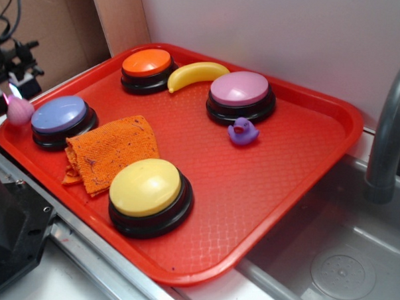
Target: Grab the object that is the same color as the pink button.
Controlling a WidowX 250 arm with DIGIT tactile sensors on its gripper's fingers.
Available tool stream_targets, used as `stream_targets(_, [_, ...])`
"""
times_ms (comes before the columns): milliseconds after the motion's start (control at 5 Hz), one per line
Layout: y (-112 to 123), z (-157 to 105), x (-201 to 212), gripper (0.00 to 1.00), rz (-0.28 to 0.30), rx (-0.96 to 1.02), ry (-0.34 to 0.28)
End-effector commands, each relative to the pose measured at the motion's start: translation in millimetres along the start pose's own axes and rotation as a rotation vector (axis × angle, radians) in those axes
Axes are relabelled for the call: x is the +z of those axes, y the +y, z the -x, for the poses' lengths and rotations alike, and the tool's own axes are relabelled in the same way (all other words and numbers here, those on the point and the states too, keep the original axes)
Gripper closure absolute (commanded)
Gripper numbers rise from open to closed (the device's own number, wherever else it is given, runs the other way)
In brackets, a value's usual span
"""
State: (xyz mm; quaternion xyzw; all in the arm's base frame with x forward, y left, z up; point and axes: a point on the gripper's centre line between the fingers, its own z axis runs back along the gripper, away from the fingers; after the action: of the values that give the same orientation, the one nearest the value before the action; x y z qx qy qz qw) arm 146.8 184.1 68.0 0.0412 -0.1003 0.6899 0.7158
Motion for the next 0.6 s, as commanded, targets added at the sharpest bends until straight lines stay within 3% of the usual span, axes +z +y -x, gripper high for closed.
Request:
stream_targets(0, [-34, 17, 87, 1.0, 0.008, -0.388, -0.05])
stream_targets(200, [-66, 56, 115, 1.0, 0.054, -0.631, 0.009])
stream_targets(400, [-77, 80, 129, 1.0, 0.126, -0.798, 0.029])
